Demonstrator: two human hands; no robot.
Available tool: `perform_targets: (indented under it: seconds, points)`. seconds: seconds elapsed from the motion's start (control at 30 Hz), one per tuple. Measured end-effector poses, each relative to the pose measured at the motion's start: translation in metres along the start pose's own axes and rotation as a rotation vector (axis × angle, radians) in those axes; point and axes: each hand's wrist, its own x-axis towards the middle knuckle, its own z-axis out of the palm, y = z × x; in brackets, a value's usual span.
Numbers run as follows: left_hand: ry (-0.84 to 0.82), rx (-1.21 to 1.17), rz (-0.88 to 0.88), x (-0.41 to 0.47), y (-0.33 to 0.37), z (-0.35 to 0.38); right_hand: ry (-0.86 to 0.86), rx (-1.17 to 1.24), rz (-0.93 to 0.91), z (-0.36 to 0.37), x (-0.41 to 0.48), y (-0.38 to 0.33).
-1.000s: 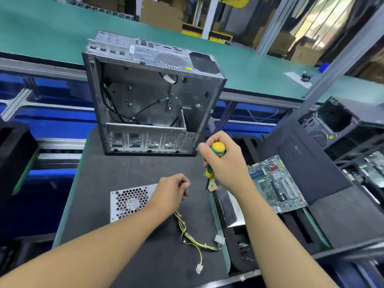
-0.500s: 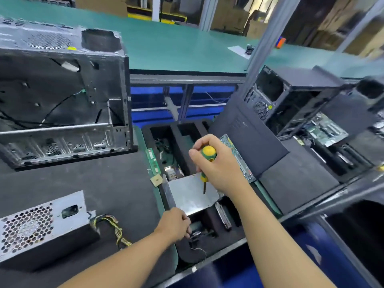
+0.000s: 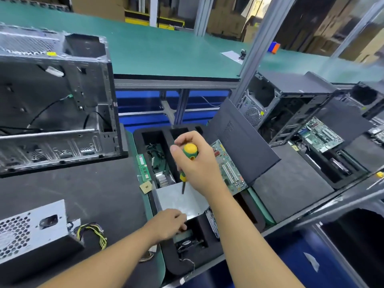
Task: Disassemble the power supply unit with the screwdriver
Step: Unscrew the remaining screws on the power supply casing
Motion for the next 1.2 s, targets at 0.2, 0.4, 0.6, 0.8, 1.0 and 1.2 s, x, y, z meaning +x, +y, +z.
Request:
perform_targets:
  seconds: [0.2, 0.4, 0.6, 0.8, 1.0, 1.2]
  points:
    - [0.265, 0.580, 0.421, -0.062, -0.008, -0.101, 0.000, 0.093, -0.155, 0.062, 0.011, -0.031]
    - [0.307, 0.857, 0.179, -0.141, -0.110, -0.197, -0.091, 0.256, -0.105, 0.151, 0.010, -0.064]
    - [0.357, 1.011, 0.100, -0.195, -0.185, -0.215, -0.261, 0.517, -0.005, 0.236, -0.009, -0.083]
    - [0.598, 0.954, 0.083, -0.184, -0.194, -0.199, -0.323, 0.589, 0.027, 0.278, -0.024, -0.079]
    - [0.692, 0.822, 0.110, -0.183, -0.206, -0.198, -0.227, 0.559, 0.082, 0.288, -0.038, -0.058]
    - [0.680, 0.795, 0.135, -0.183, -0.206, -0.200, -0.176, 0.565, 0.080, 0.291, -0.034, -0.054]
